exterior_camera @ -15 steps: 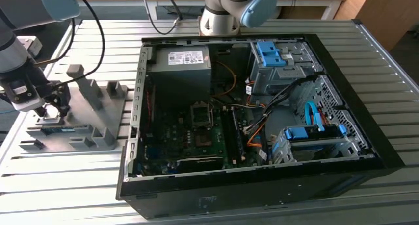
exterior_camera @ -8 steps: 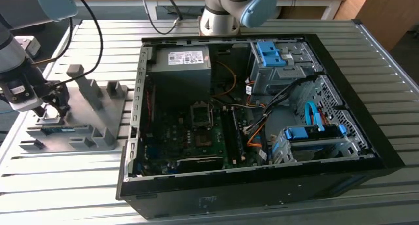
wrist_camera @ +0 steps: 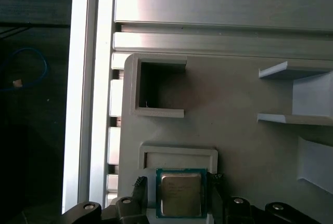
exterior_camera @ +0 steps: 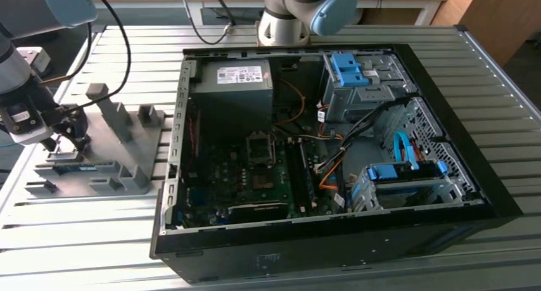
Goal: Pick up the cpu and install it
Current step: 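Pick up the cpu and move it towards the insertion slot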
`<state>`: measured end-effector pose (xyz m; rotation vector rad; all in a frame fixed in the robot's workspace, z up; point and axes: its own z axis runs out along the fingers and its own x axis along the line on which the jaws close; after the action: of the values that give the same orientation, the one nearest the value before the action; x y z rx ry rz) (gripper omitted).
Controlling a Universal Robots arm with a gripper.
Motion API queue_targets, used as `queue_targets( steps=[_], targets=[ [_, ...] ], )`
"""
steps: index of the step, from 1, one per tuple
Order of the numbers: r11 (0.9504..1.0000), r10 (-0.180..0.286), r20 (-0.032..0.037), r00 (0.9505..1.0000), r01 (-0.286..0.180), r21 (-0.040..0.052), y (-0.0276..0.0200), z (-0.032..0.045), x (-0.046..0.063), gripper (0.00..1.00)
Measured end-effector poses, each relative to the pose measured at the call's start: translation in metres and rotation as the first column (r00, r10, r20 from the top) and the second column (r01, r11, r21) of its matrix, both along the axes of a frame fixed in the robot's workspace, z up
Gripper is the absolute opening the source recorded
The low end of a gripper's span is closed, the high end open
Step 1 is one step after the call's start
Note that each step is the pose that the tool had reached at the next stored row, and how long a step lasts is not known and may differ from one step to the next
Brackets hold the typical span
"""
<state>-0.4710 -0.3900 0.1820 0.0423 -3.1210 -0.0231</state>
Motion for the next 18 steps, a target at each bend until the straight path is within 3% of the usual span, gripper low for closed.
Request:
queue_targets(
  steps=[4, 8, 18],
  targets=[
    [1.0000, 0.000, 0.0000, 1.0000, 0.000, 0.0000, 0.0000, -0.0001, 0.0000, 0.58],
    [1.0000, 0.000, -0.0001, 1.0000, 0.000, 0.0000, 0.0000, -0.0001, 0.0000, 0.47],
    [1.0000, 0.000, 0.0000, 1.0000, 0.000, 0.0000, 0.0000, -0.0002, 0.0000, 0.47]
  ],
)
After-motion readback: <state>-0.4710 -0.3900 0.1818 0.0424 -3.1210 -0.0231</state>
